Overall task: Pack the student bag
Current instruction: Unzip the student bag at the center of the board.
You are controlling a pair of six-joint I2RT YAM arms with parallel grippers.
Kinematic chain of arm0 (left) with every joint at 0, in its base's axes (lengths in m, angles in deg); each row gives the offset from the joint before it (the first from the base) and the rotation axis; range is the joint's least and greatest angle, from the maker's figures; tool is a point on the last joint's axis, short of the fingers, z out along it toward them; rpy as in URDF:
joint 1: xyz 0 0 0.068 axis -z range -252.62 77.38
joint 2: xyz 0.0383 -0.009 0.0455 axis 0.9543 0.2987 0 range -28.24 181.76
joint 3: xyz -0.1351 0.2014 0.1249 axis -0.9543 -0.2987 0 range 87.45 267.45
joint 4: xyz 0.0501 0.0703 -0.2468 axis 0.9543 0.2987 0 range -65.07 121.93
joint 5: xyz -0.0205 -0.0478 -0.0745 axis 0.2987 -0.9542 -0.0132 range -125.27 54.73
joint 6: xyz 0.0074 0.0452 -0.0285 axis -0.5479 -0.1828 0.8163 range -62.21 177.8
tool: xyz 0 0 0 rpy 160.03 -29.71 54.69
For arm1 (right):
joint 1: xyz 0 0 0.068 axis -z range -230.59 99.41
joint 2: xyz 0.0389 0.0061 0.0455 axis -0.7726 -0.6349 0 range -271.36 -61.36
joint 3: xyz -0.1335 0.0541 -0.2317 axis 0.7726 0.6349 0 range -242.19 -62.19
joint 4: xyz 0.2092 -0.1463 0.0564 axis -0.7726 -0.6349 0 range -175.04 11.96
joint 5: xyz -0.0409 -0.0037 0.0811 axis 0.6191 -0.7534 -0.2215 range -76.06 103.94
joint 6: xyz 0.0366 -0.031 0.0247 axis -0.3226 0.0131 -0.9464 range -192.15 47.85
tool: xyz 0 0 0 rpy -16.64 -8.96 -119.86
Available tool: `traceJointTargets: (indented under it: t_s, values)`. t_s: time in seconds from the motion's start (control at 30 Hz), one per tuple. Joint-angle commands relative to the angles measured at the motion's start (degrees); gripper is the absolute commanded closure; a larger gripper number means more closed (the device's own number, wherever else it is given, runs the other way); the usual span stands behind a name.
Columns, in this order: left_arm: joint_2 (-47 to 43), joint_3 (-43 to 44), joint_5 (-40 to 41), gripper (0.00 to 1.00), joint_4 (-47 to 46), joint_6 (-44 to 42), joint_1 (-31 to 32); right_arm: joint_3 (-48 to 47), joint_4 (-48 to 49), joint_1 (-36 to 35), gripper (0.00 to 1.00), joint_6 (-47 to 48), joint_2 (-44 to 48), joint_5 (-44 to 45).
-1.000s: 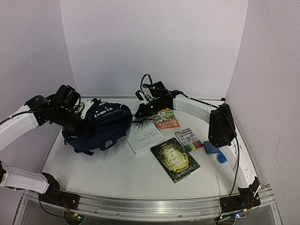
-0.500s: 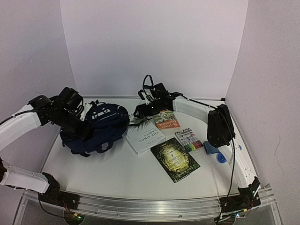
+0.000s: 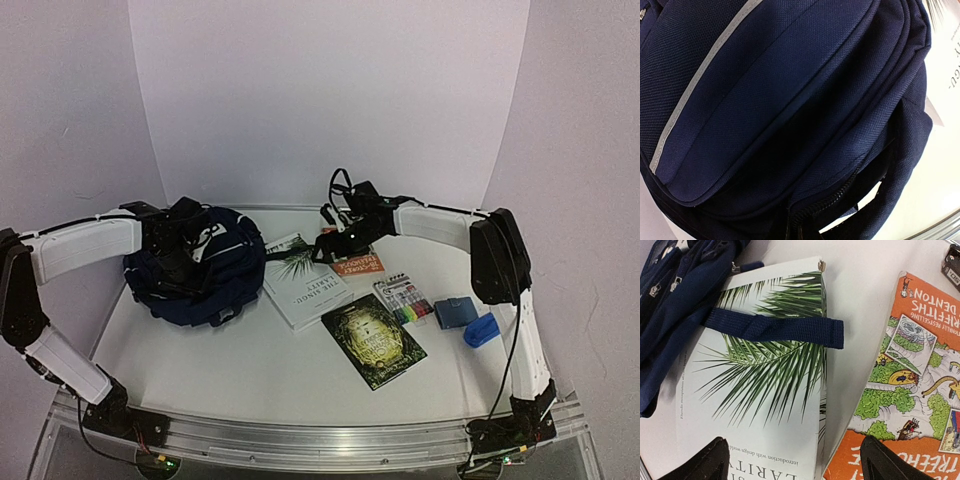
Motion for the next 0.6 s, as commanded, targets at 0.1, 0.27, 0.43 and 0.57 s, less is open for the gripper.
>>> traceJointTargets:
  t_s: [0.1,0.27,0.43,0.57]
  values:
    - [1.95,-2.35,2.16,1.00,5.22,1.21,-1.04,0.04,-1.98,0.42,0.09,-0.05,0.82,-4.36]
    - [2.86,1.37,-1.93,0.74,5.23,3.42,-0.93,0.14,-2.91,0.40,0.09,-1.40,-0.34,-7.59]
    - [-3.57,2.92,-10.05,0.52,-2.35,8.77,-0.11,1.52,-3.61,0.42,0.10,-2.57,-0.19,-10.76]
    - [-4.74,1.58,-15.70,0.51,-10.44,15.16,0.86,3.72,-3.63,0.41,0.11,-3.32,0.12,-11.73]
